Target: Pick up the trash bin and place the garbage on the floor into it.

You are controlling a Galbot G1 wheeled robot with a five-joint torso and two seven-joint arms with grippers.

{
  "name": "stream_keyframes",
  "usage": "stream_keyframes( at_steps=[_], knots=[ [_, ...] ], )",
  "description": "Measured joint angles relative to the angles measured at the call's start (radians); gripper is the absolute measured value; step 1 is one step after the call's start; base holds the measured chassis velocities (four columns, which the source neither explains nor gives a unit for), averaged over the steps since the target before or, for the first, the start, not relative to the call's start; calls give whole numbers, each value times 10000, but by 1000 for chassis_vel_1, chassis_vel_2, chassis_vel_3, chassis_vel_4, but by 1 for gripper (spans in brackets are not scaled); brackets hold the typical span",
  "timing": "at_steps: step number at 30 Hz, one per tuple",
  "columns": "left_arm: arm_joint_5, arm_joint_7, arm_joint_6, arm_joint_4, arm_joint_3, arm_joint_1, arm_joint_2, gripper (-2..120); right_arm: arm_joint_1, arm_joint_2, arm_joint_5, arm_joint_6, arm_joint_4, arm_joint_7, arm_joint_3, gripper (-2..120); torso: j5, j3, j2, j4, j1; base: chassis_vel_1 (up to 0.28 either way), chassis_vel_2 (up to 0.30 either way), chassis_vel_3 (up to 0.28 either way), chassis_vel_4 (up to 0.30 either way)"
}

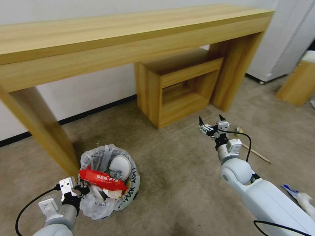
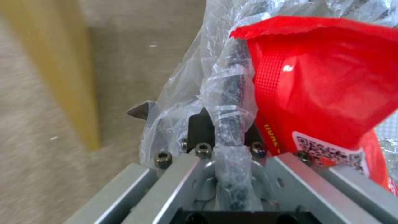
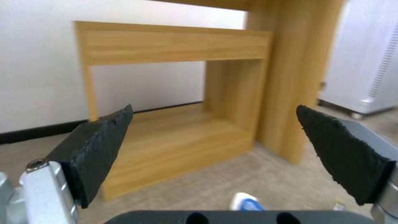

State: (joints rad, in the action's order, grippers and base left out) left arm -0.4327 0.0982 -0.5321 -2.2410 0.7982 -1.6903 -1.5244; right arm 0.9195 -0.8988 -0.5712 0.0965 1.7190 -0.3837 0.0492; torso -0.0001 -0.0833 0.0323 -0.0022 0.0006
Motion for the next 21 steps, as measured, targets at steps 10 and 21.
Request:
stream_keyframes(
  at_steps=[10, 21],
  knots=[
    [-39, -3, 32, -52, 38, -26, 1, 0, -58, -232, 80, 283, -132, 59, -153, 100, 0, 0, 0, -1, 0, -135, -129, -136, -130],
    [-56, 16, 99, -51, 93, -13, -25, 0, -212, -371, 82, 479, -362, 215, -360, 100, 0, -1, 0, -2, 0, -126, -124, -128, -126]
  ],
)
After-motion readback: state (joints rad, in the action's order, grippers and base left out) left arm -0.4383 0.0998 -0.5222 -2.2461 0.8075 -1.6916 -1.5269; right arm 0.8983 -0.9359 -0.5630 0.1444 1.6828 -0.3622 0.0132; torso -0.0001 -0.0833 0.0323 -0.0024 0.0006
